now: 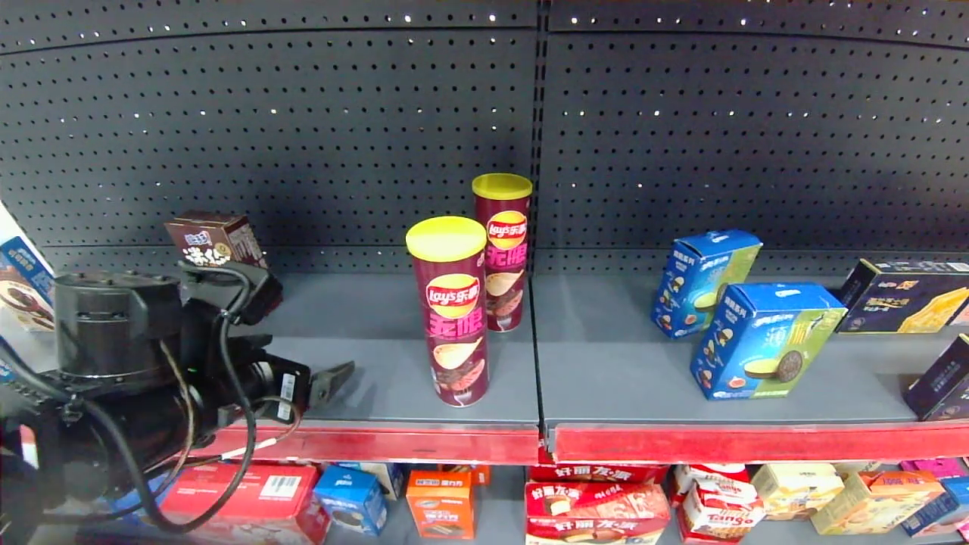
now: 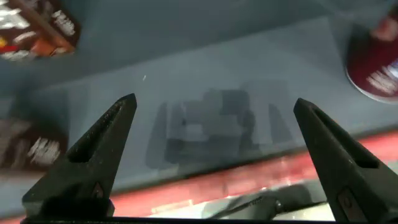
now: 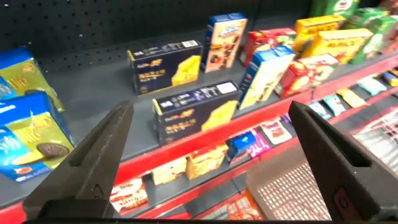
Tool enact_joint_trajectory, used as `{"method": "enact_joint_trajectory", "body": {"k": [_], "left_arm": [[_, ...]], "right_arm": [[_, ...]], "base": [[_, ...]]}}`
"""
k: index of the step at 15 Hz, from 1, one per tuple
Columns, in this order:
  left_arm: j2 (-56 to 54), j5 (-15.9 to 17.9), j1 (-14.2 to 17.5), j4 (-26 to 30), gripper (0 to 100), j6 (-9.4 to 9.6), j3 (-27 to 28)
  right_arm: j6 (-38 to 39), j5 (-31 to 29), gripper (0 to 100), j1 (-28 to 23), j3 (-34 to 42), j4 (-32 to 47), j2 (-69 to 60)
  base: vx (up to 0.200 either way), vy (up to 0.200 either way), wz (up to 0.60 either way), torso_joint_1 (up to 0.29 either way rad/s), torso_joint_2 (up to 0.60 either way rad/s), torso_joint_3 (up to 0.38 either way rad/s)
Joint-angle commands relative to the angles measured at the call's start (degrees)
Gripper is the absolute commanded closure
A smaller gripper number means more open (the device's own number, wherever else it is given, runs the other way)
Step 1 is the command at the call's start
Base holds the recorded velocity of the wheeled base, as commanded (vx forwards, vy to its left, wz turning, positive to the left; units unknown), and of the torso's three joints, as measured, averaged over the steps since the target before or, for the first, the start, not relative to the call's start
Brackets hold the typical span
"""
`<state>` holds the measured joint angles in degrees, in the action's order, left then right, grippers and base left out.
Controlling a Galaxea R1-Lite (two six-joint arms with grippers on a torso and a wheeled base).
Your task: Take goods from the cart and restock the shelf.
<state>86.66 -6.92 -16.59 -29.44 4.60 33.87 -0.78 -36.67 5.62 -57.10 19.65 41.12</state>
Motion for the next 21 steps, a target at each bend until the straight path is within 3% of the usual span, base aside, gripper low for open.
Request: {"method": "enact_joint_trajectory", "body": {"k": [1,6,21], "left_arm": [[6.7,-0.2,-1.3,-0.3,0,-0.03,4.0],[11.2,-0.6,-4.9,-1.5,0,-0.03,7.4],[15.5,-0.8,-9.2,-2.8,0,-0.2,11.4]], "right_arm": [[0.0,0.0,0,-0.7,0.1,0.5,-1.7],[0.0,0.0,0,-1.9,0.1,0.5,-1.7],[0.0,0.2,0,-1.8,0.8,0.4,-1.5]], "base": [[0.0,0.0,0.0,0.0,0.0,0.0],[0.0,0.0,0.0,0.0,0.0,0.0],[0.0,0.0,0.0,0.0,0.0,0.0]]}}
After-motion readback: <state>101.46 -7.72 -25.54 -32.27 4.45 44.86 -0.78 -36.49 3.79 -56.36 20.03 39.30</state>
